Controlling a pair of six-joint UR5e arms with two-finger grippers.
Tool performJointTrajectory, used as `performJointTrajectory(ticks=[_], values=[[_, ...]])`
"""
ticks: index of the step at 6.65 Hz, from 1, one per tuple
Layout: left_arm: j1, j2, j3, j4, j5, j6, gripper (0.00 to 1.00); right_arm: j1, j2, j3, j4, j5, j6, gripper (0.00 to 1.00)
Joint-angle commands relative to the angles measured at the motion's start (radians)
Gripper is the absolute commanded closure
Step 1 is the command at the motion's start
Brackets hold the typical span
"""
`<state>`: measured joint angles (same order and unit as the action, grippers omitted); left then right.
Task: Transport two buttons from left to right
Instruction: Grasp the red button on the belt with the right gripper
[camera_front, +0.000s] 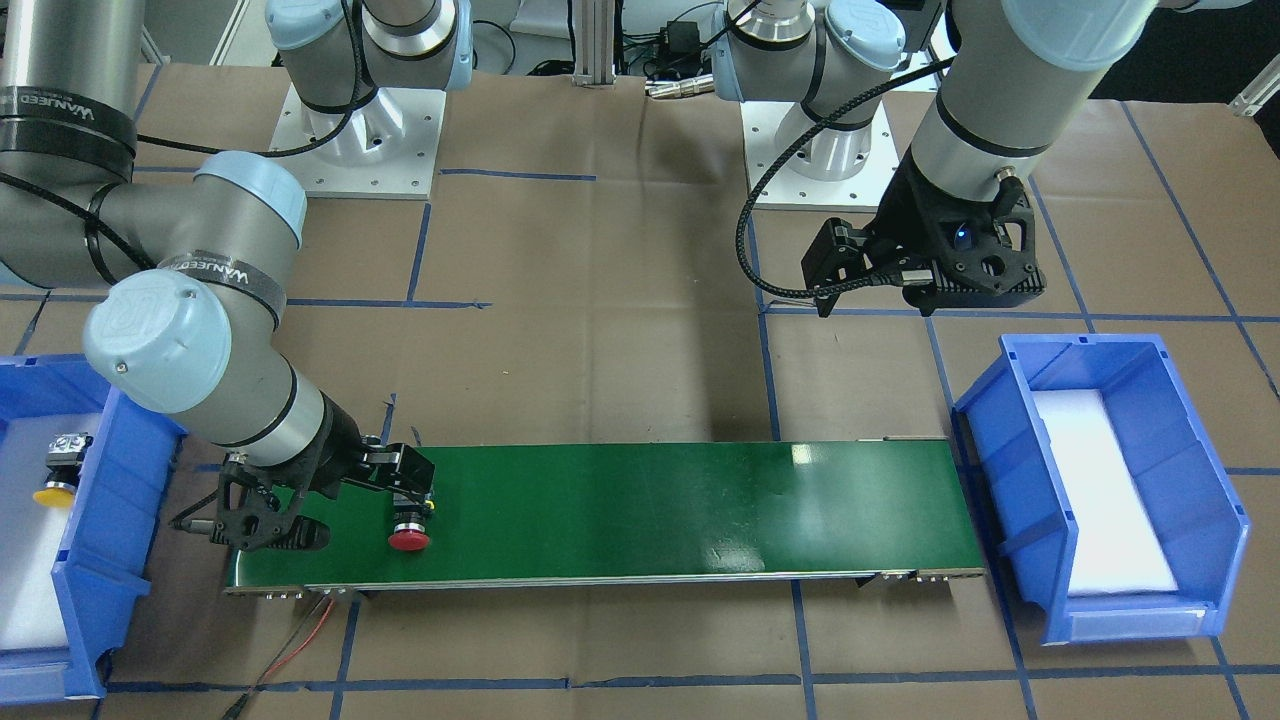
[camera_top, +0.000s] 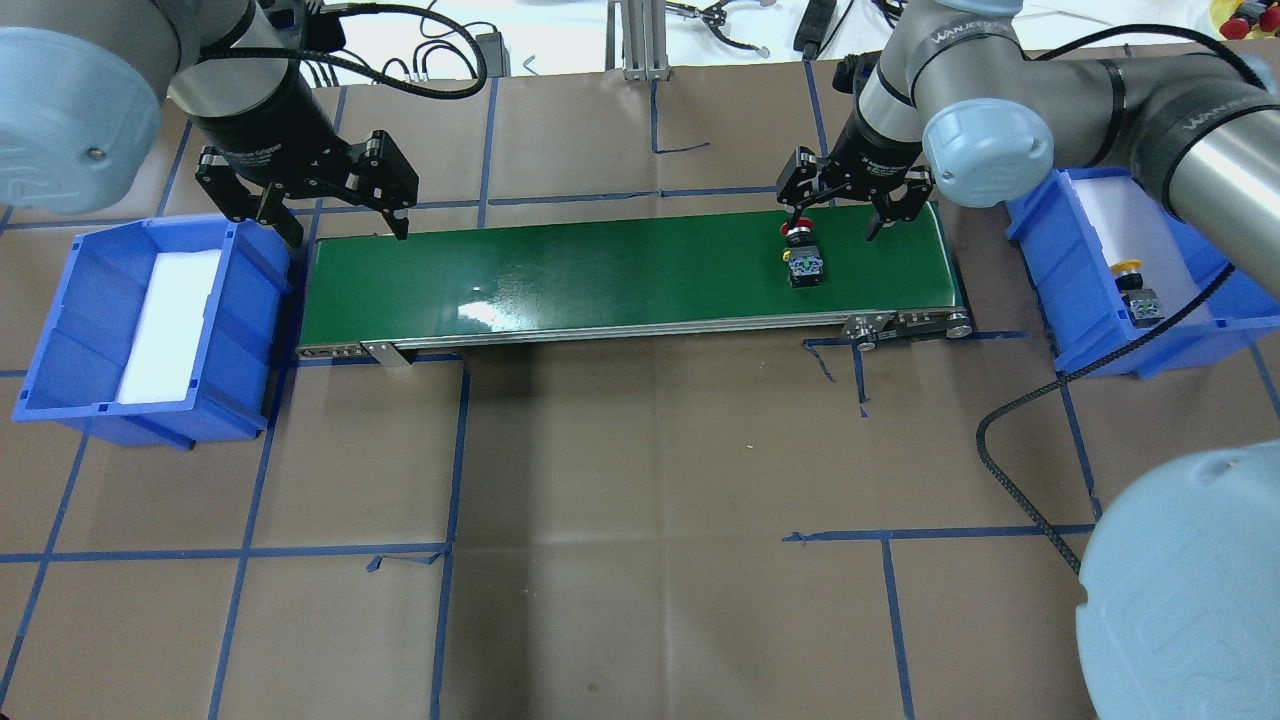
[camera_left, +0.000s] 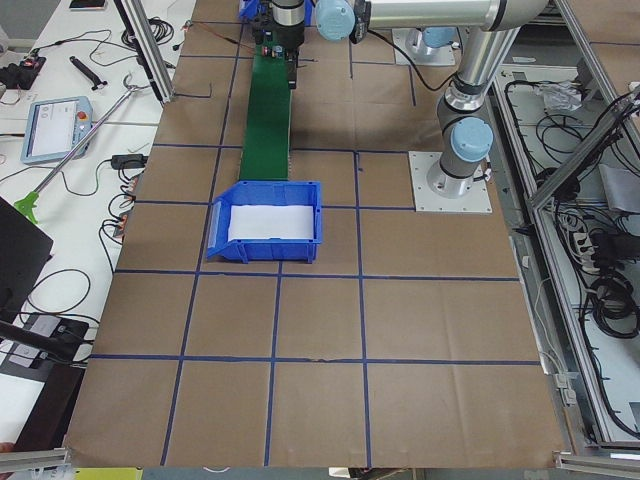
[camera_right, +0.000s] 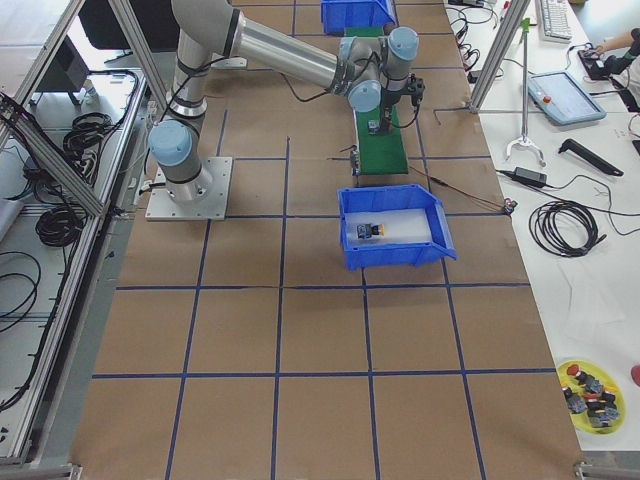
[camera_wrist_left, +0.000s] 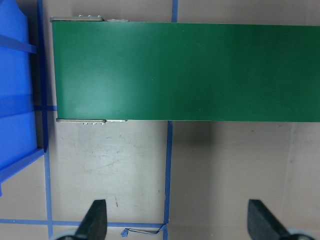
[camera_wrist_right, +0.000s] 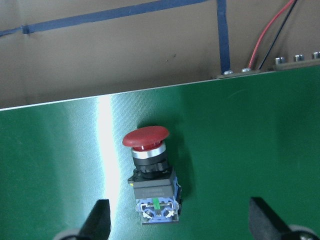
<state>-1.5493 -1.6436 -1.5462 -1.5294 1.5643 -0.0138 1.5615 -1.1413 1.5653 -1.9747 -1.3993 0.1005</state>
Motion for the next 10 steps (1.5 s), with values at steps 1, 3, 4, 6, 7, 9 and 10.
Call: performJointTrajectory(ticks=[1,3,4,6,7,9,10], values=[[0.0,-0.002,0.0,0.0,0.0,0.0,0.0,0.0,0.035,0.004,-0.001,-0.013,-0.001,0.04],[0.0,0.001,0.0,0.0,0.0,0.001,0.0,-0.001,0.044,0.027,0.002,-0.038,-0.002,0.07],[0.0,0.001,0.0,0.0,0.0,0.0,0.0,0.0,0.046,0.041,0.004,-0.059,-0.001,0.12],[0.0,0.001,0.0,0.0,0.0,0.0,0.0,-0.001,0.046,0.035,0.011,-0.093,-0.011,0.53],[0.0,0.001,0.0,0.0,0.0,0.001,0.0,-0.001,0.04,0.029,0.016,-0.14,-0.013,0.9],[0.0,0.001,0.0,0.0,0.0,0.0,0.0,-0.004,0.028,-0.005,0.016,-0.238,-0.068,0.94],[0.0,0.001,0.0,0.0,0.0,0.0,0.0,-0.017,0.012,-0.039,0.042,-0.253,-0.074,0.94]])
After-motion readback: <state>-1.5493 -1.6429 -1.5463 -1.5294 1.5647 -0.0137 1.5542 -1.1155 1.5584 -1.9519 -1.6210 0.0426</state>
